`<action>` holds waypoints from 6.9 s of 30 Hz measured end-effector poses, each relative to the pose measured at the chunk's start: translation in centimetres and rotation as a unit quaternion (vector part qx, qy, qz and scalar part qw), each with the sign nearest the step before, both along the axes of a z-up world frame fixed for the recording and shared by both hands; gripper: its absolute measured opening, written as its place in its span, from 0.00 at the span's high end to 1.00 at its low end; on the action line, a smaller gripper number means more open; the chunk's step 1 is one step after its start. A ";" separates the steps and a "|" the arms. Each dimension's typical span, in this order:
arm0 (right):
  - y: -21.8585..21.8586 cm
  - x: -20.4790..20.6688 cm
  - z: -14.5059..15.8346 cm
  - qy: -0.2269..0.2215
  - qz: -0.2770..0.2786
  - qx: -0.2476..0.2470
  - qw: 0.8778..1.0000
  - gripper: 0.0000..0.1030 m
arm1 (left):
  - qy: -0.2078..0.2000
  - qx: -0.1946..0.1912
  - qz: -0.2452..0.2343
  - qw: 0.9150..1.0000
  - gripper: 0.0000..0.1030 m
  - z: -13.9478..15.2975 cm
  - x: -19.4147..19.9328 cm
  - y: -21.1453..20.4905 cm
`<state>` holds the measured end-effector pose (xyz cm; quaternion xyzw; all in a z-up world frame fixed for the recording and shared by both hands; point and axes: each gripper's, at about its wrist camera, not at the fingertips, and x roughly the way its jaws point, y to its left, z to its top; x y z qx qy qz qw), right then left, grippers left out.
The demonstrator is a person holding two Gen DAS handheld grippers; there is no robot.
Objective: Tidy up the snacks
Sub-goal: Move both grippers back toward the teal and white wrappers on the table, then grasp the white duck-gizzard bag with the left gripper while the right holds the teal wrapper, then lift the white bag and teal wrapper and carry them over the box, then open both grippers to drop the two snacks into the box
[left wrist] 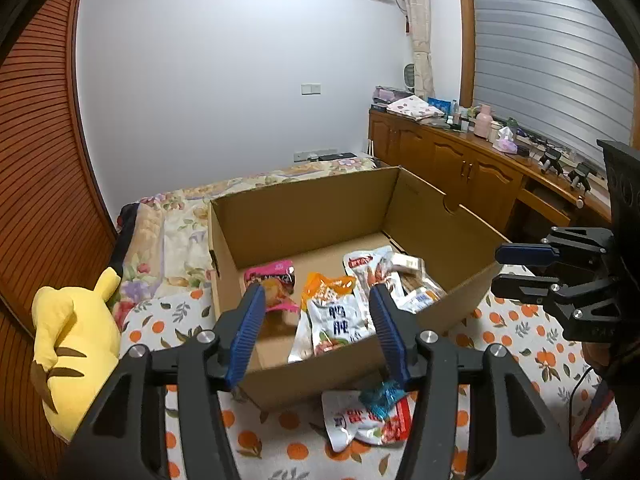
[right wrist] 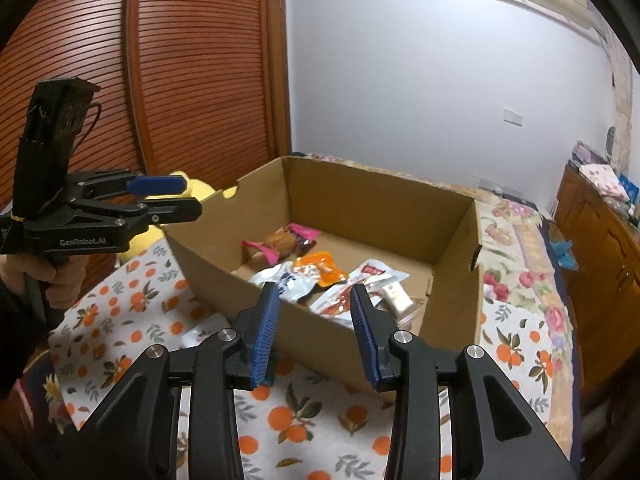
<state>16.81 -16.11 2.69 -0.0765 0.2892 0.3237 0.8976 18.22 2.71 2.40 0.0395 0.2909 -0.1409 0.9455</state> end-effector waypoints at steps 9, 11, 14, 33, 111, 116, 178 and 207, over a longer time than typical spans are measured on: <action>1.4 -2.4 -0.9 0.017 0.013 -0.005 1.000 0.58 | 0.018 -0.003 -0.001 1.000 0.39 -1.5 -2.6 0.8; 2.0 -2.7 -1.3 0.019 0.015 -0.013 1.000 0.53 | 0.023 -0.003 0.002 1.000 0.35 -1.9 -3.1 0.9; 2.8 -3.1 -1.7 0.020 0.022 -0.023 0.999 0.48 | 0.027 -0.002 0.002 1.000 0.32 -2.6 -3.6 1.1; 6.8 -1.0 -7.7 0.105 0.038 -0.041 0.993 0.43 | 0.078 -0.004 0.015 0.997 0.31 -7.6 -4.1 2.4; -1.4 -4.7 -9.5 0.121 -0.023 -0.005 0.992 0.66 | 0.120 0.025 -0.040 0.992 0.62 -11.9 -3.9 -5.1; -1.6 -5.2 -9.4 0.121 -0.025 -0.003 0.992 0.66 | 0.113 0.022 -0.045 0.992 0.68 -11.2 -4.8 -5.4; 0.1 5.0 -0.4 0.022 -0.005 0.024 0.999 0.66 | -0.015 0.008 0.007 1.000 0.75 0.7 5.1 -2.3; 1.9 9.8 -3.0 0.054 -0.020 0.013 0.998 0.48 | 0.021 0.011 0.014 1.000 0.62 -2.1 7.9 -2.6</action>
